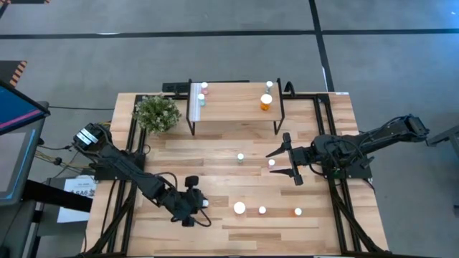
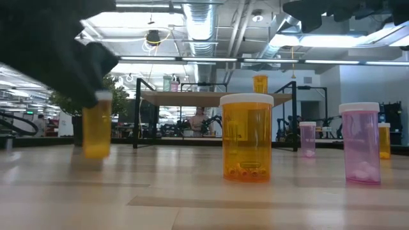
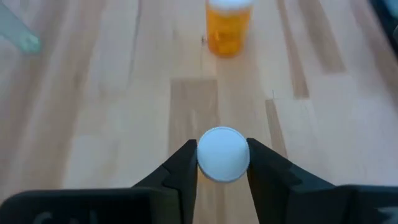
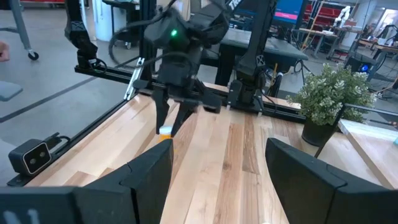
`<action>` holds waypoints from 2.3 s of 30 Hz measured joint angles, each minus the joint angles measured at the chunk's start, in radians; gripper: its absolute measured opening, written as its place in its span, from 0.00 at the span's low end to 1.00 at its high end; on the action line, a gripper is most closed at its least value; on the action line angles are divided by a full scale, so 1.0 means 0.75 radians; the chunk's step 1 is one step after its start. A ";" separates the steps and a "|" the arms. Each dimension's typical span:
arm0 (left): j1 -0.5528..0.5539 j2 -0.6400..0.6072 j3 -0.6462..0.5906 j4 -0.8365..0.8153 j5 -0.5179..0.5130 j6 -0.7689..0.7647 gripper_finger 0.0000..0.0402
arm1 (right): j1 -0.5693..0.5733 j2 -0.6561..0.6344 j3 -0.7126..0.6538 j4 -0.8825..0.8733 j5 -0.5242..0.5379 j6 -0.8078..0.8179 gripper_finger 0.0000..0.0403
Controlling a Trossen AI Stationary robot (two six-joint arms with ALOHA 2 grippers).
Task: Pick and place medicine bottles onto shelf by color
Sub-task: Put the bottom left small orange pill bottle on the shelf
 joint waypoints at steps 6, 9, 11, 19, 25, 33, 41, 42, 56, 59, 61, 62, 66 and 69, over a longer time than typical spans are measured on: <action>0.130 -0.254 -0.001 -0.153 -0.141 0.089 0.27 | 0.000 0.000 0.000 0.000 0.000 0.000 0.69; 0.237 -0.434 -0.001 -0.222 -0.211 0.177 0.25 | 0.000 0.001 0.000 0.000 0.000 0.000 0.69; 0.325 -0.547 0.000 -0.221 -0.268 0.233 0.25 | 0.000 0.000 0.000 0.000 0.000 0.000 0.69; 0.696 -0.850 0.000 -0.154 -0.255 0.492 0.27 | 0.000 0.000 0.000 0.006 0.000 0.050 0.69; 0.958 -0.843 0.056 -0.192 -0.046 0.546 0.27 | 0.000 0.001 0.000 0.006 0.000 0.049 0.69; 1.189 -0.652 0.237 -0.376 0.192 0.605 0.28 | 0.000 0.000 0.000 -0.001 0.000 0.046 0.69; 1.336 -0.466 0.302 -0.460 0.291 0.622 0.28 | 0.004 0.001 0.000 -0.001 0.000 0.051 0.69; 1.347 -0.451 0.302 -0.462 0.292 0.622 0.28 | 0.004 0.001 0.000 0.000 0.000 0.050 0.69; 1.414 -0.372 0.303 -0.458 0.289 0.622 0.28 | 0.004 0.000 0.000 0.001 0.000 0.049 0.69; 1.413 -0.372 0.303 -0.459 0.301 0.618 0.30 | 0.004 0.001 0.000 0.001 0.000 0.049 0.69; 1.413 -0.372 0.303 -0.458 0.314 0.611 0.33 | 0.004 0.001 0.000 0.001 0.000 0.048 0.69; 1.413 -0.372 0.303 -0.458 0.316 0.610 0.35 | 0.004 0.000 0.000 0.001 0.000 0.048 0.69; 1.413 -0.371 0.303 -0.458 0.314 0.610 0.41 | 0.004 0.001 0.000 0.001 0.000 0.046 0.69; 1.413 -0.371 0.303 -0.457 0.292 0.609 0.45 | 0.004 0.001 0.000 0.001 0.000 0.055 0.69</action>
